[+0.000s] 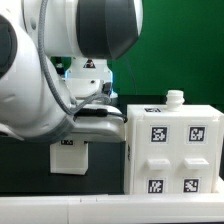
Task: Assemble cabinet
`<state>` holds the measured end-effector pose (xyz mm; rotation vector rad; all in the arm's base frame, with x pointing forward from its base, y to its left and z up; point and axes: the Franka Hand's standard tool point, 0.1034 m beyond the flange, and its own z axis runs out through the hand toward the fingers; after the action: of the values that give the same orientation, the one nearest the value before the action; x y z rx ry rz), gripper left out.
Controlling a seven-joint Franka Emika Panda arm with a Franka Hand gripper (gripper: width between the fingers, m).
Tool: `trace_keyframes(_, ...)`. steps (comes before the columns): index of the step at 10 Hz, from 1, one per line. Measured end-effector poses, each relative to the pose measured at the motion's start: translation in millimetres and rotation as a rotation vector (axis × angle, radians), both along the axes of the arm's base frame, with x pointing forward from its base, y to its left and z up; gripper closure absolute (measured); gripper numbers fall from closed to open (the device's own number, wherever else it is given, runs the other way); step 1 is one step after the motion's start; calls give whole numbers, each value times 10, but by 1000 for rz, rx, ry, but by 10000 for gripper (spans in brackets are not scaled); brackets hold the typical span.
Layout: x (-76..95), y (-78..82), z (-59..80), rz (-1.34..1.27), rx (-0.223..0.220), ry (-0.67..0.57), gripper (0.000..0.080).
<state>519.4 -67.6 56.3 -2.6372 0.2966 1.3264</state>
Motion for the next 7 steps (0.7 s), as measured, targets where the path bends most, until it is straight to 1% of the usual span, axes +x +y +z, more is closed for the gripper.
trace_keyframes(1, 56, -34, 186, 31, 17, -38, 265)
trace_keyframes(2, 188, -69, 417, 70, 28, -165, 265)
trace_keyframes(3, 176, -81, 708, 79, 34, -247, 264)
trace_keyframes(4, 191, -70, 950, 82, 22, -343, 264)
trace_keyframes(5, 217, 7, 1165, 86, 4, -443, 264)
trace_keyframes(6, 264, 165, 1298, 90, -3, -523, 262)
trace_keyframes(7, 322, 235, 1187, 56, -7, -603, 262)
